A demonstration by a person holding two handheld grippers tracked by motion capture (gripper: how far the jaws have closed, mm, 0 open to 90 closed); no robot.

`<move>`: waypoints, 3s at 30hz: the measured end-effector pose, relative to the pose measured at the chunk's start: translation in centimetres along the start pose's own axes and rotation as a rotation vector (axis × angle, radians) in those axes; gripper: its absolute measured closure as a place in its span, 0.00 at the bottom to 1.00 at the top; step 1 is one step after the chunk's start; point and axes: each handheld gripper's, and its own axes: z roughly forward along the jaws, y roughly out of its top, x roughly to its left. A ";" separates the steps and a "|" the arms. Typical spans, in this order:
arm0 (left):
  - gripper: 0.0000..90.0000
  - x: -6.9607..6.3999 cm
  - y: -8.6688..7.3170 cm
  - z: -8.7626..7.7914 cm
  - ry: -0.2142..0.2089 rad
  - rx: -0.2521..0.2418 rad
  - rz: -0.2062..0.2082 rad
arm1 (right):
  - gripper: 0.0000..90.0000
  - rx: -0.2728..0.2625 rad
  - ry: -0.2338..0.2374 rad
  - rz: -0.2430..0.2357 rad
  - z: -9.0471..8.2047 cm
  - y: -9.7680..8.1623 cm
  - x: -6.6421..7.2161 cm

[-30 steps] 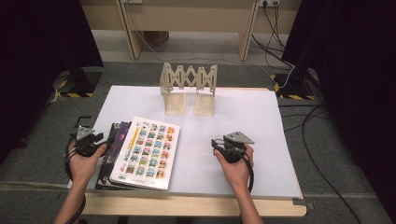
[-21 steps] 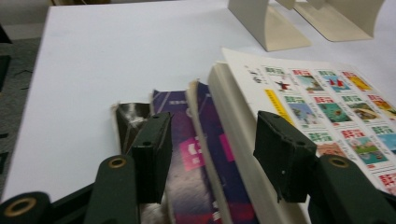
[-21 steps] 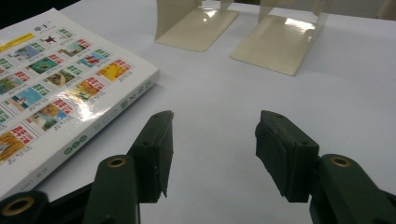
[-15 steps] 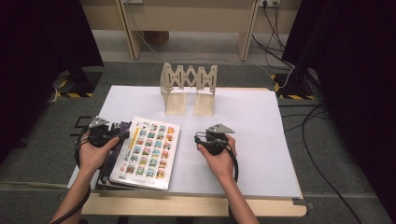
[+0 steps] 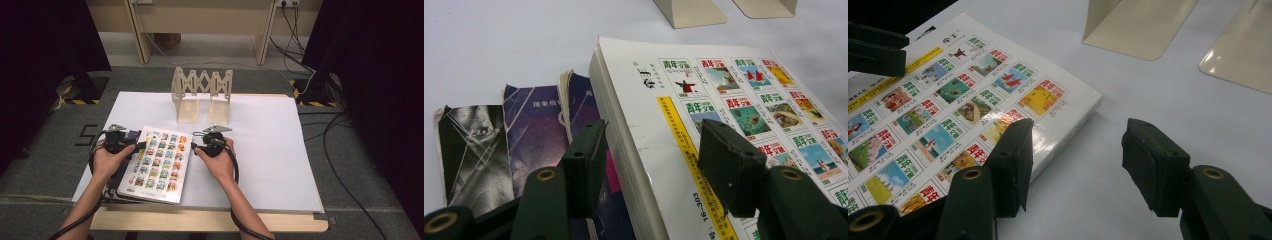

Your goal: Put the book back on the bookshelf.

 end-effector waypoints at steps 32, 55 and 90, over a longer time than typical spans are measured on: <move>0.47 -0.2 0.2 0.9 -0.028 0.058 0.010 | 0.46 0.114 0.095 0.137 4.1 0.2 1.4; 0.52 0.2 0.0 0.7 0.029 0.034 0.043 | 0.55 0.086 0.087 0.211 4.6 2.2 0.2; 0.51 0.1 -0.5 0.7 0.047 0.001 0.037 | 0.56 0.116 0.178 0.380 7.3 3.2 -1.4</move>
